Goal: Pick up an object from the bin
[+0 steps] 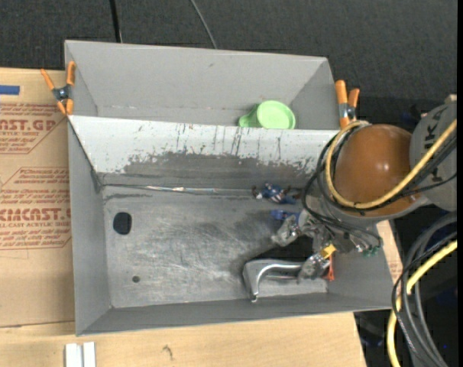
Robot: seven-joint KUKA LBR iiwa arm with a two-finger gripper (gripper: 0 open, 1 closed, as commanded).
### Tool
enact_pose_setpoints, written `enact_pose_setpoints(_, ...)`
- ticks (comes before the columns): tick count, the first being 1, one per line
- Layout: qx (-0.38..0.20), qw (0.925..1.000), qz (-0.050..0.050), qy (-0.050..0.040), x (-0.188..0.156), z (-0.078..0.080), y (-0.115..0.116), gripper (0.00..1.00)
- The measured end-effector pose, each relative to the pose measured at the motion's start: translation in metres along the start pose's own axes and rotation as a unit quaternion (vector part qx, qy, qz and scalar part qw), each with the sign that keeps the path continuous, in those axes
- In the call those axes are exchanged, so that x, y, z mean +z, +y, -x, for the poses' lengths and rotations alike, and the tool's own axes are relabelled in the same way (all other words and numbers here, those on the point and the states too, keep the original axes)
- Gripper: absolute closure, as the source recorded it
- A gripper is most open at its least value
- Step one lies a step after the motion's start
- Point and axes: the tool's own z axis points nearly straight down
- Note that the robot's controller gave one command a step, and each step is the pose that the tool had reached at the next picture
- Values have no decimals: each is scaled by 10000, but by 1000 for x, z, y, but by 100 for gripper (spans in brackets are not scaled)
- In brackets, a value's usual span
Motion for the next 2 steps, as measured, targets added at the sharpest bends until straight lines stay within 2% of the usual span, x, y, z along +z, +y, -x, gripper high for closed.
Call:
enact_pose_setpoints(1, 0, 10000, -9, -6, -26, 7, -5, 100)
enact_pose_setpoints(2, -3, 10000, 0, 6, -39, 5, -4, 100)
